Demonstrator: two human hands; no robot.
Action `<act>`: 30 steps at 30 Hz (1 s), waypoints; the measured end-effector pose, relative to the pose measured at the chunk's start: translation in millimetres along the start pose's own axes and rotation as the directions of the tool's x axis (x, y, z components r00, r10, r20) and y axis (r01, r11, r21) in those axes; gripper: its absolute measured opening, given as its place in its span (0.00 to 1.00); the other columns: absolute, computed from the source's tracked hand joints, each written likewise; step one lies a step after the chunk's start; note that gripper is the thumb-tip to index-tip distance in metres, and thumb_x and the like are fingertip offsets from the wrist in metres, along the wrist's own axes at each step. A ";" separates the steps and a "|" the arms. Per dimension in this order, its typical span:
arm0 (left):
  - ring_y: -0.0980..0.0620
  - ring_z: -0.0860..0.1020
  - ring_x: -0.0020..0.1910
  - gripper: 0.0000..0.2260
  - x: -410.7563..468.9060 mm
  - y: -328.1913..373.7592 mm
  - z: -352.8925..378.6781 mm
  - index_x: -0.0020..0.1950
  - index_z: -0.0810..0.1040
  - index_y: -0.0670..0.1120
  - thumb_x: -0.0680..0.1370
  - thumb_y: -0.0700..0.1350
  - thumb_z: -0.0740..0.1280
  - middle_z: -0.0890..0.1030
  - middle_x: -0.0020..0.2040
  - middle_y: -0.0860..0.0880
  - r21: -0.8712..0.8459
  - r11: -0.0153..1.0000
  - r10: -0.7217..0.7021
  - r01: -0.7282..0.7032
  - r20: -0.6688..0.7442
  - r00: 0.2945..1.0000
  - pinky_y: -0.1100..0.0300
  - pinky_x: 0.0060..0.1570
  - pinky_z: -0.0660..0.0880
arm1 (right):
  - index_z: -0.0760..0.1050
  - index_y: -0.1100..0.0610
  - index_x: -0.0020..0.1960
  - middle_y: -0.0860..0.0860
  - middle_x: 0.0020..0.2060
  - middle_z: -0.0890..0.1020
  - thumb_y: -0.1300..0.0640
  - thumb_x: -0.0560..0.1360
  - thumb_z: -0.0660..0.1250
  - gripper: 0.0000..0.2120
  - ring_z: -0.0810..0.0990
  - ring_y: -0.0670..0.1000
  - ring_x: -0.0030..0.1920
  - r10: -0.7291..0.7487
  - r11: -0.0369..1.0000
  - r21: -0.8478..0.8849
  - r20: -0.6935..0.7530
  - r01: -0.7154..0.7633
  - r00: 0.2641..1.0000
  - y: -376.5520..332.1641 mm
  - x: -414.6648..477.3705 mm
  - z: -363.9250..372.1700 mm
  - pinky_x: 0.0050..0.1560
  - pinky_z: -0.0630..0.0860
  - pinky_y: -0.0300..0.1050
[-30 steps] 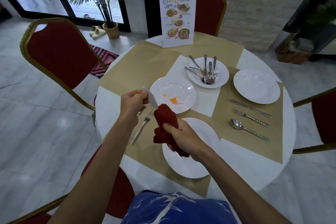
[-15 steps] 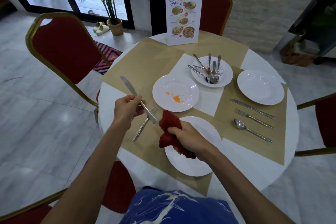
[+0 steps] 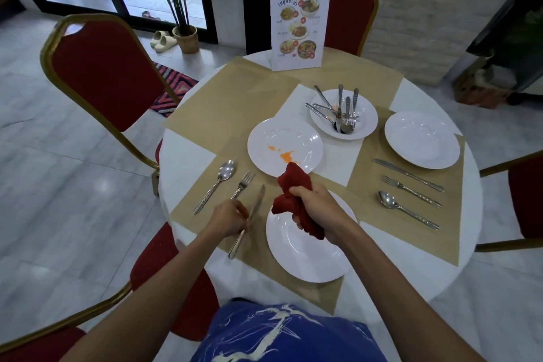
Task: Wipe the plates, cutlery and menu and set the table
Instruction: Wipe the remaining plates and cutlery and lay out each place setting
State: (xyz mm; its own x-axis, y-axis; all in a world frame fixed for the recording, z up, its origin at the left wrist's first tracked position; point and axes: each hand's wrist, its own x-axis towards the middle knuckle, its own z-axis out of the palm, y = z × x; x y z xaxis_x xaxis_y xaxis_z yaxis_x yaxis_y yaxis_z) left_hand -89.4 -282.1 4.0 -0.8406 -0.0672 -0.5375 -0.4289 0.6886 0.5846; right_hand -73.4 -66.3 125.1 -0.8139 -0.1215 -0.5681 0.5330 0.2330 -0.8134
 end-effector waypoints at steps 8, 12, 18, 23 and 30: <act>0.52 0.81 0.45 0.03 27.0 16.8 12.6 0.42 0.85 0.45 0.71 0.39 0.77 0.84 0.44 0.47 0.077 0.992 0.107 -0.101 -0.076 0.991 0.65 0.41 0.73 | 0.72 0.60 0.57 0.57 0.32 0.78 0.54 0.83 0.60 0.09 0.76 0.52 0.26 0.014 0.997 0.073 -0.058 -0.009 0.998 7.1 3.8 -4.5 0.27 0.72 0.44; 0.49 0.82 0.47 0.04 33.9 20.5 16.7 0.44 0.86 0.46 0.71 0.39 0.77 0.85 0.45 0.45 0.097 0.989 0.124 -0.113 -0.112 0.986 0.57 0.49 0.80 | 0.72 0.59 0.57 0.58 0.32 0.79 0.54 0.83 0.61 0.09 0.77 0.53 0.28 0.029 0.995 0.097 -0.080 -0.021 0.996 10.9 7.4 -4.5 0.32 0.74 0.48; 0.49 0.80 0.45 0.04 33.0 21.0 28.3 0.44 0.86 0.45 0.72 0.37 0.74 0.84 0.45 0.46 0.086 0.985 0.160 -0.148 -0.153 0.975 0.63 0.45 0.74 | 0.73 0.59 0.53 0.56 0.29 0.78 0.54 0.83 0.60 0.07 0.76 0.53 0.27 0.043 0.992 0.119 -0.088 -0.032 0.995 14.8 9.9 -3.3 0.30 0.72 0.46; 0.52 0.79 0.42 0.04 33.9 22.0 33.3 0.44 0.86 0.46 0.72 0.38 0.73 0.85 0.43 0.48 0.077 0.983 0.180 -0.169 -0.167 0.969 0.63 0.45 0.73 | 0.72 0.60 0.57 0.57 0.30 0.79 0.55 0.83 0.61 0.09 0.77 0.53 0.27 0.065 0.990 0.135 -0.102 -0.051 0.993 22.2 15.3 -1.9 0.30 0.73 0.46; 0.54 0.77 0.42 0.06 35.6 19.2 35.7 0.48 0.86 0.43 0.74 0.36 0.73 0.81 0.41 0.49 0.067 0.980 0.194 -0.185 -0.181 0.964 0.65 0.45 0.70 | 0.73 0.59 0.58 0.58 0.34 0.80 0.55 0.83 0.60 0.09 0.78 0.51 0.27 0.100 0.986 0.145 -0.146 -0.079 0.984 31.9 18.6 -4.4 0.29 0.75 0.44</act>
State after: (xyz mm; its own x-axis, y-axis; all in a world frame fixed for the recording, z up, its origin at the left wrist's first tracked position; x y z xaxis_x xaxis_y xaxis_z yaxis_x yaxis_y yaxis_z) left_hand -115.8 -245.5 -25.7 -0.9537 -0.0618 -0.2943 -0.2427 0.7359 0.6320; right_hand -72.6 -56.9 89.1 -0.7814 0.0443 -0.6225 0.6234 0.0992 -0.7755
